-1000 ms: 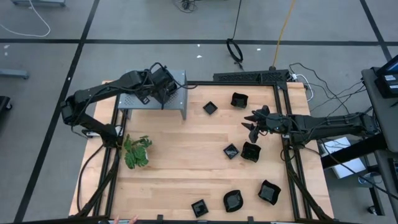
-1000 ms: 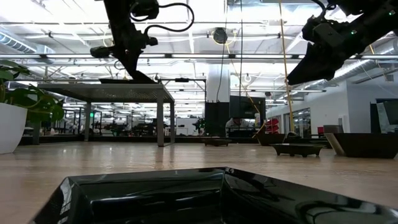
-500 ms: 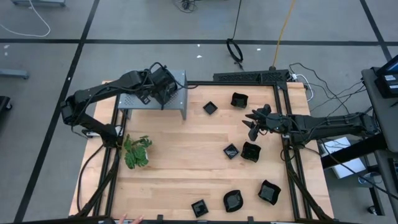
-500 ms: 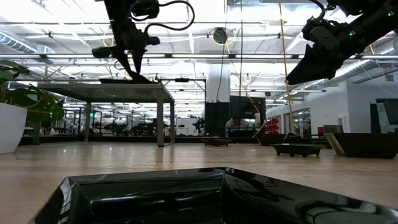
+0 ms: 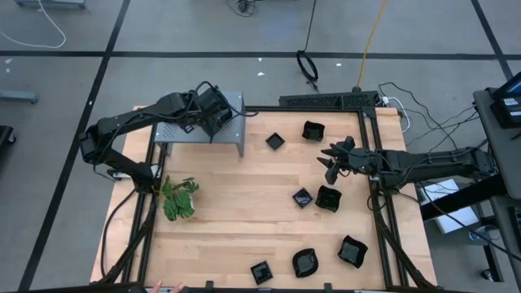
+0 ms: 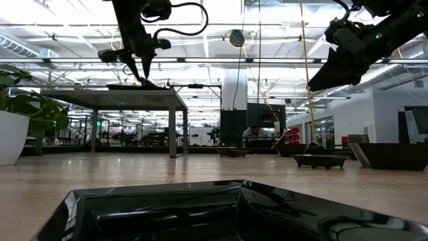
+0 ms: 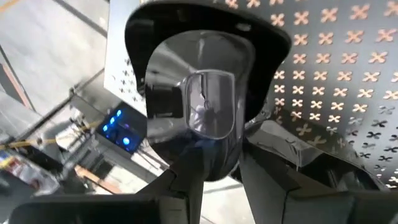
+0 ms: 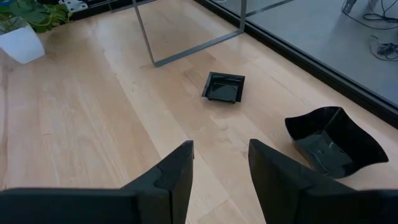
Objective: Pick & Place Mini shaped plates
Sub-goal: Stack the leaf-shaped plate on top of the leaf-shaped plate on the shelf, then stack the square plate on top of the square plate on the shelf
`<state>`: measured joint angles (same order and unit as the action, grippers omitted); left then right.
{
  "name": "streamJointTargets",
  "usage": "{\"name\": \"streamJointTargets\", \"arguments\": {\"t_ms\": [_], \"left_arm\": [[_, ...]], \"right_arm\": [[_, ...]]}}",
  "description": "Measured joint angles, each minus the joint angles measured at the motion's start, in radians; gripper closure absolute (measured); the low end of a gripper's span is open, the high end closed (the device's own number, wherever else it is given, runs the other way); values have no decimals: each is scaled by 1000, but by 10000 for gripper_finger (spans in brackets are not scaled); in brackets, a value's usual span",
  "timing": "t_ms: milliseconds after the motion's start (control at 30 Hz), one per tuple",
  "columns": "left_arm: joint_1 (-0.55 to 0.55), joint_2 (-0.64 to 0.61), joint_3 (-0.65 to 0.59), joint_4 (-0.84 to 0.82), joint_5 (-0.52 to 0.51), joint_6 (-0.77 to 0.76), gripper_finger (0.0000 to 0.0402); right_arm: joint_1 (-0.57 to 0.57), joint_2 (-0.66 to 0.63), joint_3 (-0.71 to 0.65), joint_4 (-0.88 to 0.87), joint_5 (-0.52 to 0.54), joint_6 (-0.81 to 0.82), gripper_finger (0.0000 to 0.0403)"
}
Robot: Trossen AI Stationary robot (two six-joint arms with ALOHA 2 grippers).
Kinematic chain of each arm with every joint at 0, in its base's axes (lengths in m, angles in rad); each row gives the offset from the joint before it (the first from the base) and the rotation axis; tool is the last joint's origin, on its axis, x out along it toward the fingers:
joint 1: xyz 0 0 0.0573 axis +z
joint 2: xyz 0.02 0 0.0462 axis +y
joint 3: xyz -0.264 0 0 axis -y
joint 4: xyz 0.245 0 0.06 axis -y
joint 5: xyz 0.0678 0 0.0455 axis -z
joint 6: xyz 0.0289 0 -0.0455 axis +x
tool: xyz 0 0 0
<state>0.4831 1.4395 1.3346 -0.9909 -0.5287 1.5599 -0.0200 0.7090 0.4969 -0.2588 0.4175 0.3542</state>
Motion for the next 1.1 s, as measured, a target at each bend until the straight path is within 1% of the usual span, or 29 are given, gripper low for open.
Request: {"name": "streamJointTargets", "arguments": {"t_ms": [233,500,633,767,900,967,1033,1100], "left_arm": [[0,0,0,2,-64,-73,293],[0,0,0,5,-110,-206,293],[0,0,0,62,-114,-305,293],[-25,-1,0,175,-110,-400,293],[-83,-1,0,368,-70,-526,293],[-116,-1,0,486,-53,-629,293],[-149,-1,0,593,-45,-774,293],[-181,-1,0,678,-15,-919,293]], "right_arm": [[0,0,0,0,0,0,261],[0,0,0,0,0,0,261],[0,0,0,0,-1,0,261],[0,0,0,0,-1,0,261],[0,0,0,0,-1,0,261],[0,0,0,0,-1,0,261],[0,0,0,0,-1,0,261],[0,0,0,0,-1,0,261]]}}
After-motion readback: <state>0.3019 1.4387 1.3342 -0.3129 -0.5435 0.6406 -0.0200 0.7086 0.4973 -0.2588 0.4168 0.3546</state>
